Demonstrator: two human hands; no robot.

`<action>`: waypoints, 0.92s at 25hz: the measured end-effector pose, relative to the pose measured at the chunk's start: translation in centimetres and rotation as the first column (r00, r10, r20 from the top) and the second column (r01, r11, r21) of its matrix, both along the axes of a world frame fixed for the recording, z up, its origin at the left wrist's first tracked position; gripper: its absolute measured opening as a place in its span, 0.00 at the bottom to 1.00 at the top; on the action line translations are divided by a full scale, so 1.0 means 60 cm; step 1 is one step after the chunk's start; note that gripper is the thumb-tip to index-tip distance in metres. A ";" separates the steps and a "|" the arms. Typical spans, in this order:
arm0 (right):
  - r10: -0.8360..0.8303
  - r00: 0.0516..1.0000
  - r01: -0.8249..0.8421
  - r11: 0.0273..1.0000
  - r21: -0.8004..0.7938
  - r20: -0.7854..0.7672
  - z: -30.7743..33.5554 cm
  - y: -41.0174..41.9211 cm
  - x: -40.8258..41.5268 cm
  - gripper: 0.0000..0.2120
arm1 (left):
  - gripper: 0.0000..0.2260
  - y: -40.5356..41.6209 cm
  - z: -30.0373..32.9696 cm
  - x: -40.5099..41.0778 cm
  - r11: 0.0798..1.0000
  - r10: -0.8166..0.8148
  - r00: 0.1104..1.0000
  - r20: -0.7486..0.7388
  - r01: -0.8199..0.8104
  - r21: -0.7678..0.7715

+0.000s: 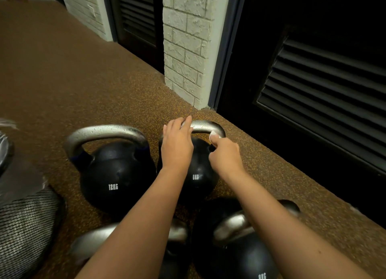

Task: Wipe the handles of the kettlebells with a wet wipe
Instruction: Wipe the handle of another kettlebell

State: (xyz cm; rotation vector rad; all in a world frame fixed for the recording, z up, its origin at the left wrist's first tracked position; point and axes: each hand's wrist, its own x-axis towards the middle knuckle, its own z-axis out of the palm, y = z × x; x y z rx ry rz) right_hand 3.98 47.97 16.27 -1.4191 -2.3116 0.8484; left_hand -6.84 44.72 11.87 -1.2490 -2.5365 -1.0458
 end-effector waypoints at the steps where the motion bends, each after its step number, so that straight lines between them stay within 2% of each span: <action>1: -0.127 0.986 0.108 0.979 -0.171 -0.105 0.004 0.001 -0.007 0.22 | 0.17 0.000 0.000 0.000 1.000 -0.001 1.000 0.001 0.001 0.000; 2: -0.236 0.947 0.147 0.923 -0.355 -0.220 0.011 0.005 -0.013 0.21 | 0.17 0.000 -0.001 0.001 1.000 -0.002 1.000 0.003 0.002 0.004; 4: -0.315 0.886 0.112 0.857 -0.504 -0.340 0.023 0.009 -0.008 0.17 | 0.17 0.001 -0.002 0.001 1.000 0.000 1.000 0.003 0.000 0.012; 5: -0.269 0.900 0.104 0.897 -0.430 -0.344 0.026 0.015 -0.006 0.13 | 0.17 0.001 -0.002 0.000 1.000 0.002 1.000 0.002 -0.002 0.010; 6: -0.184 0.932 0.060 0.928 -0.368 -0.312 0.030 0.012 0.000 0.13 | 0.17 0.001 -0.003 0.000 1.000 0.002 1.000 0.000 -0.002 0.008; 7: -0.076 0.975 0.021 0.968 -0.251 -0.208 0.027 0.011 0.003 0.18 | 0.17 0.000 -0.003 0.000 1.000 0.002 1.000 -0.003 -0.002 0.006; 8: -0.069 0.996 0.057 0.981 -0.188 -0.060 0.025 0.016 -0.001 0.20 | 0.17 0.000 -0.003 0.000 1.000 0.002 1.000 -0.005 -0.002 0.003; 9: -0.090 0.995 0.095 0.975 -0.201 0.033 0.030 0.020 -0.007 0.21 | 0.17 0.000 -0.002 0.000 1.000 0.001 1.000 -0.007 -0.001 -0.001; 11: -0.132 0.988 0.151 0.946 -0.287 0.084 0.030 0.024 -0.022 0.21 | 0.17 0.000 -0.002 0.000 1.000 -0.004 1.000 -0.006 0.004 -0.002; 13: -0.157 0.987 0.158 0.938 -0.310 0.029 0.030 0.020 -0.010 0.21 | 0.17 -0.001 -0.001 0.000 1.000 -0.005 1.000 -0.003 0.005 0.004; 16: -0.086 0.962 0.010 0.961 -0.277 -0.260 0.013 0.006 0.032 0.24 | 0.17 -0.001 -0.002 0.001 1.000 -0.002 1.000 -0.014 0.002 0.010; 17: -0.072 0.948 -0.022 0.956 -0.293 -0.309 0.012 0.000 0.033 0.24 | 0.17 0.000 -0.002 0.000 1.000 -0.003 1.000 -0.014 0.003 0.013; 18: -0.117 0.950 0.018 0.946 -0.324 -0.288 0.012 0.005 0.018 0.21 | 0.17 0.000 -0.002 -0.001 1.000 -0.002 1.000 -0.013 0.003 0.013; 20: -0.211 0.968 0.143 0.908 -0.394 -0.134 0.009 0.015 -0.015 0.19 | 0.17 0.001 -0.002 0.000 1.000 0.000 1.000 -0.007 0.000 0.015; 21: -0.223 0.969 0.157 0.890 -0.427 -0.108 0.009 0.016 -0.024 0.18 | 0.17 0.001 -0.002 0.000 1.000 0.002 1.000 -0.004 -0.002 0.017; 23: -0.241 0.959 0.148 0.876 -0.459 -0.152 -0.002 0.025 -0.028 0.17 | 0.17 0.001 -0.002 0.000 1.000 0.006 1.000 -0.003 -0.006 0.015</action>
